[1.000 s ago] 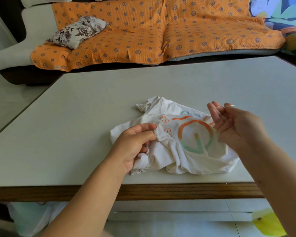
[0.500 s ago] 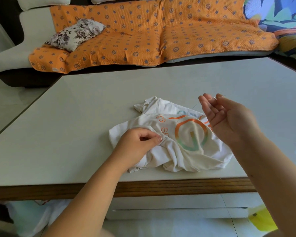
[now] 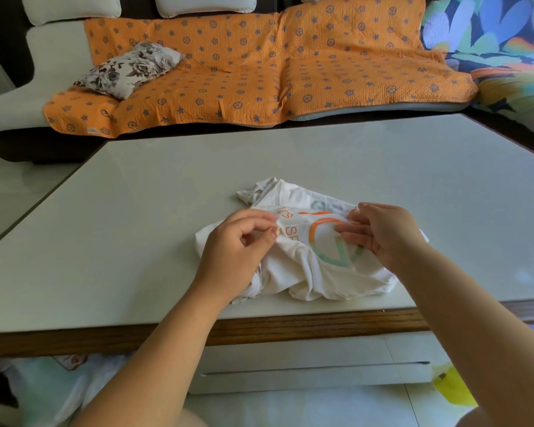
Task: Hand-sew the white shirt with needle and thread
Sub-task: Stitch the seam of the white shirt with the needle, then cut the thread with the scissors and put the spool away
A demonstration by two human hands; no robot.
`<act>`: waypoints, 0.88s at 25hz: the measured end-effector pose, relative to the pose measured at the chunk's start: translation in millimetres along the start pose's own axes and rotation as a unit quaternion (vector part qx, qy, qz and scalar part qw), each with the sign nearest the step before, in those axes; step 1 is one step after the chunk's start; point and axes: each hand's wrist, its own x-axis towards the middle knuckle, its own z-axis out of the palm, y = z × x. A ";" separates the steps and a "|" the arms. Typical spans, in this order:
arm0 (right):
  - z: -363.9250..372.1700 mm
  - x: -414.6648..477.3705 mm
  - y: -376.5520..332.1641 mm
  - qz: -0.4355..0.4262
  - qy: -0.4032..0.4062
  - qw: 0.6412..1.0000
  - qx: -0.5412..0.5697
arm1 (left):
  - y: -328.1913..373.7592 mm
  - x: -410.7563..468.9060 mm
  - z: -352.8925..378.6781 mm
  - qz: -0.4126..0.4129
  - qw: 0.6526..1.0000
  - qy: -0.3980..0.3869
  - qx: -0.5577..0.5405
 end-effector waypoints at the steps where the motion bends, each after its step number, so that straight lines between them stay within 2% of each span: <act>1: -2.1 -2.6 0.4 -0.006 0.009 1.000 0.000 | 2.8 -1.5 0.3 -0.028 0.999 -0.022 -0.040; 3: -4.8 -6.1 4.0 -0.023 0.037 0.999 0.000 | 3.3 -3.1 3.3 -0.122 0.982 -0.056 -0.130; 6: -7.7 -20.0 7.7 -0.079 0.079 0.993 -0.044 | -0.5 -3.1 8.8 -0.244 0.942 -0.054 -0.223; 8: -8.1 -41.0 6.9 -0.121 0.043 0.990 -0.065 | -2.9 -3.6 10.3 -0.266 0.934 -0.049 -0.231; 9: -7.5 -54.1 7.4 -0.124 -0.011 0.990 -0.067 | -3.0 -4.5 10.8 -0.263 0.934 -0.051 -0.235; 12: -1.6 -84.1 22.0 -0.026 -0.245 0.968 -0.053 | -2.1 -8.3 13.3 -0.246 0.934 -0.070 -0.249; 14: -5.3 -93.1 40.2 0.064 -0.335 0.937 -0.081 | -2.6 -12.3 14.5 -0.234 0.937 -0.087 -0.243; 16: -16.2 -93.6 57.3 0.115 -0.383 0.908 -0.126 | -4.4 -15.6 14.9 -0.226 0.937 -0.103 -0.245; 18: -29.5 -91.9 72.6 0.149 -0.405 0.879 -0.204 | -5.5 -20.4 14.4 -0.233 0.934 -0.117 -0.243; 20: -40.9 -86.6 94.4 0.185 -0.372 0.863 -0.288 | -6.3 -25.5 14.4 -0.244 0.931 -0.128 -0.240; 22: -50.8 -81.0 126.0 0.245 -0.264 0.890 -0.279 | -6.2 -31.3 14.5 -0.244 0.928 -0.131 -0.250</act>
